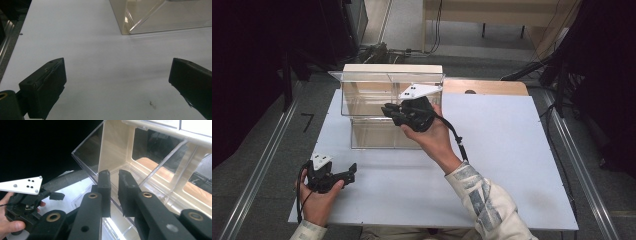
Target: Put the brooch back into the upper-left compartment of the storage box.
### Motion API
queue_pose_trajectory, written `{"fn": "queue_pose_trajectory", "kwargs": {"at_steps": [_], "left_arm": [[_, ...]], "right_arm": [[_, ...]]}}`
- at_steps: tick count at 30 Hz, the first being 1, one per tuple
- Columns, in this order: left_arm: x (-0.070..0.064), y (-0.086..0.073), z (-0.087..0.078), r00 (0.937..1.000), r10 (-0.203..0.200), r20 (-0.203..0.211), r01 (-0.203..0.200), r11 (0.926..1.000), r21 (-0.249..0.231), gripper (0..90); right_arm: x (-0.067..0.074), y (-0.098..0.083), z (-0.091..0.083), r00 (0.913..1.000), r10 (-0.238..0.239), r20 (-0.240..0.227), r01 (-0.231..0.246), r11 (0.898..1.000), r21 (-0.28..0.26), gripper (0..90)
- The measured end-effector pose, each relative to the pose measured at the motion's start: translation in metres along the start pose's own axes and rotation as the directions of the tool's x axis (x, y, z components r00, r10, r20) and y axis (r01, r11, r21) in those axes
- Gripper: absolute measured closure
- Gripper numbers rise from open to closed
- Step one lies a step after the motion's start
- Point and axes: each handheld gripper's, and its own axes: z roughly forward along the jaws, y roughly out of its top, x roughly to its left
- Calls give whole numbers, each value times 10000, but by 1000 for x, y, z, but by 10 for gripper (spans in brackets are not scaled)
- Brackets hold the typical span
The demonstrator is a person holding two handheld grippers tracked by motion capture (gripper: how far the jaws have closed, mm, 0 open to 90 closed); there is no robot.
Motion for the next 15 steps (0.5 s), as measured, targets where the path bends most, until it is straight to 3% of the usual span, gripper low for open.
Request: {"fn": "queue_pose_trajectory", "kwargs": {"at_steps": [11,15], "left_arm": [[0,0,0,10000,1,2,-1,10000,2,20],[-1,0,0,10000,3,10,-3,10000,-14,21]], "right_arm": [[7,-3,-20,9995,-160,-274,155,9997,-203,616],[12,-13,-29,9984,-349,-435,340,9992,-226,545]]}}
